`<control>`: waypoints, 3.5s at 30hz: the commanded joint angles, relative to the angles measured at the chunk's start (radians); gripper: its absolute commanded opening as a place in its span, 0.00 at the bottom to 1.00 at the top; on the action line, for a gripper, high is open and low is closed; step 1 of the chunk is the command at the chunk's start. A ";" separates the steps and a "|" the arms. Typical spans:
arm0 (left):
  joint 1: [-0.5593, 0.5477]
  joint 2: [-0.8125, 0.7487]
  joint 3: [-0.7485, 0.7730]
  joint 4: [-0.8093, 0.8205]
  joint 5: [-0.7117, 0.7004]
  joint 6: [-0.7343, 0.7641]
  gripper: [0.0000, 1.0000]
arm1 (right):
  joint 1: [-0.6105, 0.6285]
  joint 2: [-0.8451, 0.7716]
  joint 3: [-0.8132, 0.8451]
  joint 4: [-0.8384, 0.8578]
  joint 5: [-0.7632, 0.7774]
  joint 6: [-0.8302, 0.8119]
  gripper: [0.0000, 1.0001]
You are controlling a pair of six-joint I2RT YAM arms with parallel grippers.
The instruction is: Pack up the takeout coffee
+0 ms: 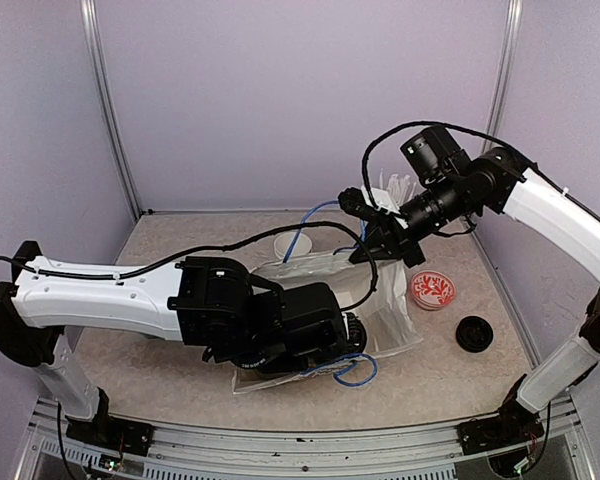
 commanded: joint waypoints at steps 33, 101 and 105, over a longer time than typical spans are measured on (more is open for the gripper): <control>-0.169 -0.037 -0.170 -0.083 -0.115 -0.363 0.50 | -0.186 0.122 0.253 -0.078 -0.168 -0.017 0.63; -0.081 -0.230 -0.446 0.281 -0.108 0.079 0.47 | -0.146 0.802 0.410 0.172 -0.093 0.169 0.60; -0.073 -0.237 -0.460 0.302 -0.106 0.093 0.47 | -0.135 0.828 0.423 0.155 -0.095 0.162 0.60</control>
